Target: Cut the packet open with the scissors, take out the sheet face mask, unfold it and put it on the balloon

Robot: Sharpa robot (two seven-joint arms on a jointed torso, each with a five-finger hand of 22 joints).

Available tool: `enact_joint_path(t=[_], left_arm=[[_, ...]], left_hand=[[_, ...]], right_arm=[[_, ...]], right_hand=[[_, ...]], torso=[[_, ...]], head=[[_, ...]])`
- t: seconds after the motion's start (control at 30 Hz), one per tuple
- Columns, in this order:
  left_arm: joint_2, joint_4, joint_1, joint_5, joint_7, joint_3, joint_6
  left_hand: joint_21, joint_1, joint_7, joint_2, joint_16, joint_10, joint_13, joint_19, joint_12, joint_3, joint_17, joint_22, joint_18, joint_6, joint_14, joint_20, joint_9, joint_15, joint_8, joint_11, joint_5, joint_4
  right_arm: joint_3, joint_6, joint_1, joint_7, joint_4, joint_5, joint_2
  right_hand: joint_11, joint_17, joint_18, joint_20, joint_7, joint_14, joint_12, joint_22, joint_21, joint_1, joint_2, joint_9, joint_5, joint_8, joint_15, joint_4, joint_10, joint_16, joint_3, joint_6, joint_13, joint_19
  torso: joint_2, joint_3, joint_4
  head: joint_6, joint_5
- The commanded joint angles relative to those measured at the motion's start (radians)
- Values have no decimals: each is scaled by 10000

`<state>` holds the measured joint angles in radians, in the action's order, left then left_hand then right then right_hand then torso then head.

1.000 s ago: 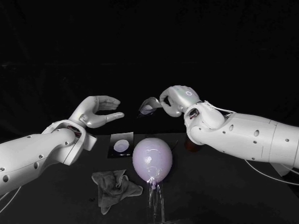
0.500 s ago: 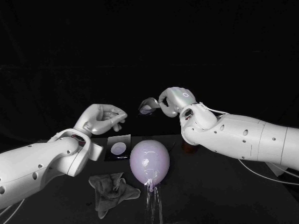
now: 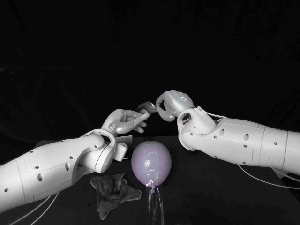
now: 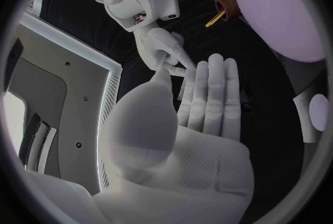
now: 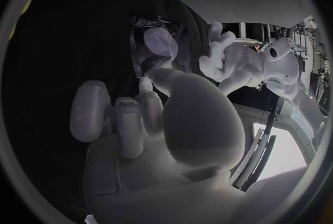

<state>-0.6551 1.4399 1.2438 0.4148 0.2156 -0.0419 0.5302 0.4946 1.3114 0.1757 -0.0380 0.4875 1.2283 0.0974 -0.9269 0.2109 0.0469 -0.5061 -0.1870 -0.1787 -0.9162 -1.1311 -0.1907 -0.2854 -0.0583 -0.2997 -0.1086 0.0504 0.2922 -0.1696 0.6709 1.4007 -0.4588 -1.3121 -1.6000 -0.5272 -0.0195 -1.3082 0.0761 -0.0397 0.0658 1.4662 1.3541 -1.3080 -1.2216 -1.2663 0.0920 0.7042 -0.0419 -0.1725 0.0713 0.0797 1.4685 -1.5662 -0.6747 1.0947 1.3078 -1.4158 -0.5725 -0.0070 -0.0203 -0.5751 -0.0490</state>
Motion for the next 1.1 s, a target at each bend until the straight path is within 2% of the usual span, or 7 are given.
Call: enact_joint_path(t=[0.03,0.3,0.53,0.6,0.73,0.93,1.1], left_arm=[[241,-186,39,-948,-492,22,396],[681,-578,99,-1594,-1263,33,543],[795,-646,125,-2010,-1609,43,622],[801,-658,135,-2089,-1721,46,593],[812,-692,169,-2194,-2043,49,431],[834,-666,185,-2226,-2304,50,248],[823,-645,190,-2226,-2328,51,279]], left_hand=[[-330,-219,115,21,-294,-104,-42,234,-197,251,74,197,70,-2,95,-172,48,-55,122,-93,-8,1],[-926,-1550,238,232,-906,-251,-85,318,-597,802,155,600,-50,51,123,-456,164,-182,421,-218,10,42],[-1450,-2602,395,-717,-1427,-535,-157,450,-898,402,196,947,-54,247,288,-637,272,-326,726,-374,8,77],[-1501,-2838,397,-856,-1490,-540,-162,409,-911,374,190,989,-60,244,270,-641,280,-331,756,-377,17,82],[-1566,-3253,306,-523,-1468,-323,-122,310,-815,187,127,1049,-65,27,27,-630,244,-249,682,-289,9,72],[-1609,-3472,219,-607,-1462,-146,-90,181,-760,169,59,1095,-68,-142,-179,-599,219,-166,627,-205,14,74],[-1581,-3381,144,54,-1463,31,-58,-52,-713,-166,-14,1101,-74,-296,-370,-528,197,-95,578,-131,0,45]], right_arm=[[7,-147,-19,-163,-161,-316,-15],[7,-241,-79,-215,-565,-889,-76],[7,-297,-135,-245,-757,-1327,-101],[7,-297,-147,-256,-789,-1400,-108],[7,-282,-167,-291,-878,-1591,-141],[6,-332,-180,-324,-917,-1723,-144],[6,-356,-189,-351,-937,-1759,-152]], right_hand=[[-64,-2626,-48,17,-180,1046,-29,-1171,28,-33,-84,319,-68,-485,73,-52,538,-46,15,505,1493,-51],[-67,-2626,-48,21,-181,1046,-46,-1174,26,-34,-89,325,-67,-489,77,-68,537,-46,-6,499,1484,-53],[-68,-2626,-51,23,-182,1046,-42,-1183,8,-35,-90,329,-68,-492,80,-78,539,-46,-19,497,1486,-61],[-68,-2626,-51,23,-182,1046,-42,-1183,8,-35,-90,329,-68,-492,80,-78,539,-46,-19,497,1486,-61],[-70,-2626,-55,26,-183,1046,-44,-1191,-9,-35,-89,332,-68,-495,81,-88,539,-46,-30,495,1485,-69],[-70,-2626,-59,27,-183,1046,-54,-1200,-29,-35,-88,333,-68,-497,82,-92,538,-46,-35,494,1480,-77],[-71,-2626,-59,28,-184,1046,-45,-1202,-32,-35,-89,336,-68,-499,83,-98,540,-46,-43,494,1485,-79]], torso=[[-9,-17,7],[-5,-22,21],[-3,-21,5],[-2,-22,15],[4,-17,23],[3,-21,13],[2,-15,18]], head=[[5,22],[-36,55],[-68,92],[-75,98],[-92,98],[-126,112],[-142,113]])
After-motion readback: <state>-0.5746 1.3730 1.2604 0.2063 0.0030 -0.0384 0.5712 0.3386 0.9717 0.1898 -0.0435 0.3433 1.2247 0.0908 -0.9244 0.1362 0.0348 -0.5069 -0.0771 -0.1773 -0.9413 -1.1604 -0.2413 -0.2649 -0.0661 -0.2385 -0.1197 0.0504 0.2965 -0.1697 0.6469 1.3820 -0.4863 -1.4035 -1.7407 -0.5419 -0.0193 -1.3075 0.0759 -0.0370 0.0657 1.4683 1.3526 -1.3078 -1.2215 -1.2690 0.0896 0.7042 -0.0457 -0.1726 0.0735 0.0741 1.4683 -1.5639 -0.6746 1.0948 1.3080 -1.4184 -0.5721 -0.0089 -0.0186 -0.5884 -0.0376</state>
